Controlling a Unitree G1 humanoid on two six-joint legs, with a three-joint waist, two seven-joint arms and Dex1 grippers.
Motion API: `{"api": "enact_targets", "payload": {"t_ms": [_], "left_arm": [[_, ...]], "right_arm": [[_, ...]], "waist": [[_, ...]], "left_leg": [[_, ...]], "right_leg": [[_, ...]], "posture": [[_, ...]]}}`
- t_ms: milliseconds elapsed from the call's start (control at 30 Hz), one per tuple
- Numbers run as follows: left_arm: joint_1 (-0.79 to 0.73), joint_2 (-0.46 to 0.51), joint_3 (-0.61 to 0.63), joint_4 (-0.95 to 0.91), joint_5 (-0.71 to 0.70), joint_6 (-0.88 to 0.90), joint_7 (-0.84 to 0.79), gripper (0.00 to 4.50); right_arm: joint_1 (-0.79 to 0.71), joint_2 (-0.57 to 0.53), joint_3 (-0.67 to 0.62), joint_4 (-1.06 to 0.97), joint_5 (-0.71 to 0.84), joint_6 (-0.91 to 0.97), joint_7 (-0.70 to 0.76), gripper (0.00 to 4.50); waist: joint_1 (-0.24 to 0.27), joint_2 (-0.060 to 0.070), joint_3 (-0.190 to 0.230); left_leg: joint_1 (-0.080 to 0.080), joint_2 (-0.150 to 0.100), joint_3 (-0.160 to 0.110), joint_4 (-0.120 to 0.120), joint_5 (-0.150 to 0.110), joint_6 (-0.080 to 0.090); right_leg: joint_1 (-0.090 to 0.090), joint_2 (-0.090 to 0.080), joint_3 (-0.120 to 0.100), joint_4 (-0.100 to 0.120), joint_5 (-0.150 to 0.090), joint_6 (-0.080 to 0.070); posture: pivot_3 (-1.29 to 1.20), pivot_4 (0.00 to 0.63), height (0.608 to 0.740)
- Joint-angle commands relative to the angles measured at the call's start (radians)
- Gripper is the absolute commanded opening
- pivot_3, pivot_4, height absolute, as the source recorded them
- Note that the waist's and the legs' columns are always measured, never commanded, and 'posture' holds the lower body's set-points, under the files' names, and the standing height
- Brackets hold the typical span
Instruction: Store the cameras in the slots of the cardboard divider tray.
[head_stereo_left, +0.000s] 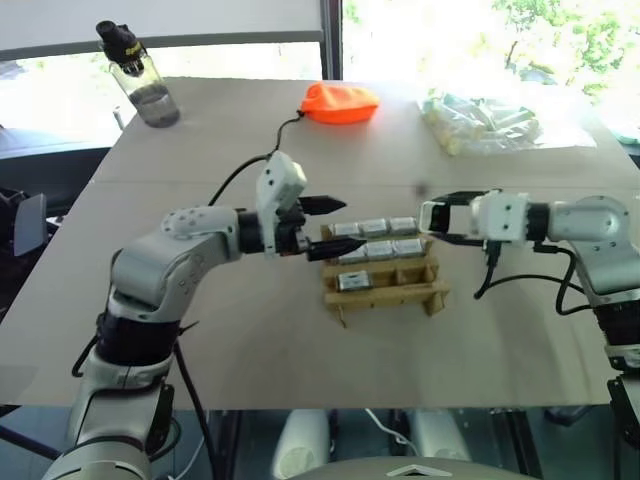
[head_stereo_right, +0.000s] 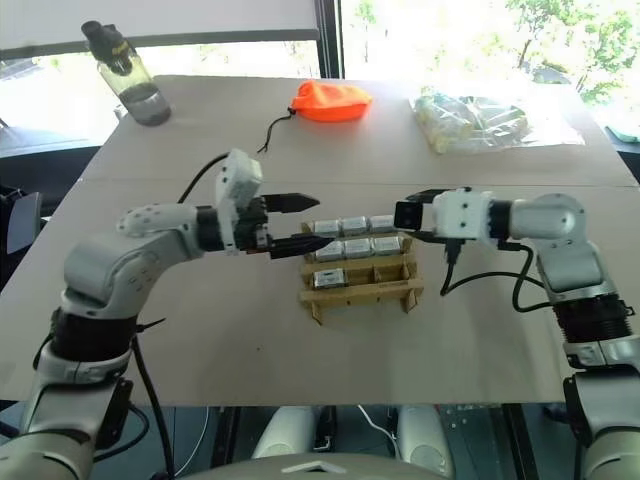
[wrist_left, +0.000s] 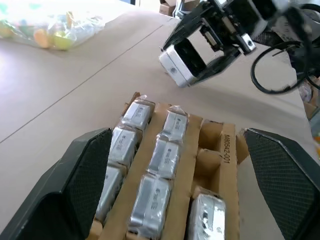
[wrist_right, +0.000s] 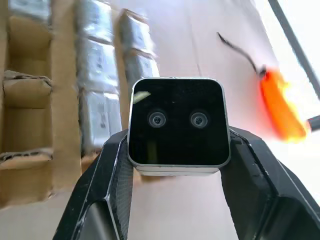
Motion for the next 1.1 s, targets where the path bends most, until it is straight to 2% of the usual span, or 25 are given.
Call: {"api": "enact_targets", "payload": {"t_ms": [33,167,333,633,733,933,1033,1100], "left_arm": [[-0.062,-0.037,-0.054,0.054,0.039,-0.012,-0.012,4.38],[-0.104,-0.080,-0.089,0.090,0.044,0.014,-0.020,4.38],[-0.138,-0.109,-0.112,0.137,0.067,0.014,-0.037,4.38],[-0.140,-0.124,-0.108,0.149,0.090,-0.005,-0.061,4.38],[-0.139,-0.125,-0.104,0.143,0.089,-0.001,-0.072,3.53],[-0.137,-0.132,-0.099,0.134,0.084,0.007,-0.081,0.78],[-0.136,-0.133,-0.101,0.128,0.086,0.012,-0.086,0.74],[-0.133,-0.128,-0.108,0.123,0.090,0.012,-0.094,0.74]], "right_arm": [[-0.048,-0.004,0.038,-0.025,-0.123,-0.216,-0.079,1.91],[-0.090,0.004,0.072,-0.008,-0.254,-0.367,-0.190,1.91],[-0.119,0.020,0.084,-0.012,-0.363,-0.432,-0.304,1.91],[-0.110,0.009,0.125,-0.011,-0.412,-0.464,-0.361,1.91],[-0.110,0.003,0.138,-0.008,-0.414,-0.470,-0.364,1.91],[-0.109,-0.007,0.157,-0.006,-0.417,-0.483,-0.368,1.91],[-0.104,-0.012,0.162,-0.007,-0.404,-0.478,-0.364,1.91],[-0.099,-0.015,0.163,-0.017,-0.383,-0.465,-0.355,2.94]], "waist": [[0.000,0.000,0.000],[-0.001,0.000,0.000],[-0.001,0.000,0.000],[-0.001,0.000,0.000],[-0.001,0.000,0.000],[-0.001,0.000,0.000],[-0.001,0.000,0.000],[-0.001,0.000,0.000]], "left_leg": [[0.000,0.000,0.000,0.000,0.000,0.000],[-0.002,0.000,0.001,0.000,0.000,0.000],[-0.002,0.000,0.001,0.000,0.000,-0.001],[-0.002,0.000,0.001,0.001,0.001,-0.001],[-0.002,0.000,0.001,0.001,0.001,-0.001],[-0.002,0.000,0.001,0.001,0.001,-0.001],[-0.002,0.000,0.001,0.001,0.001,-0.001],[-0.002,0.000,0.001,0.001,0.000,-0.001]], "right_leg": [[0.000,0.000,0.000,0.000,0.000,0.000],[-0.002,0.000,0.000,0.000,0.000,0.000],[-0.002,0.000,0.000,0.001,0.000,0.000],[-0.002,0.000,0.000,0.001,0.000,0.000],[-0.002,0.000,0.000,0.001,0.000,0.000],[-0.002,0.000,0.000,0.001,0.000,0.000],[-0.002,-0.001,0.000,0.001,0.000,0.000],[-0.002,0.000,0.000,0.001,0.000,0.000]], "posture": [[0.00,0.150,0.726],[0.00,0.150,0.726],[0.00,0.150,0.726],[0.00,0.150,0.726],[0.00,0.150,0.726],[0.00,0.150,0.726],[0.00,0.150,0.726],[0.00,0.150,0.726]]}}
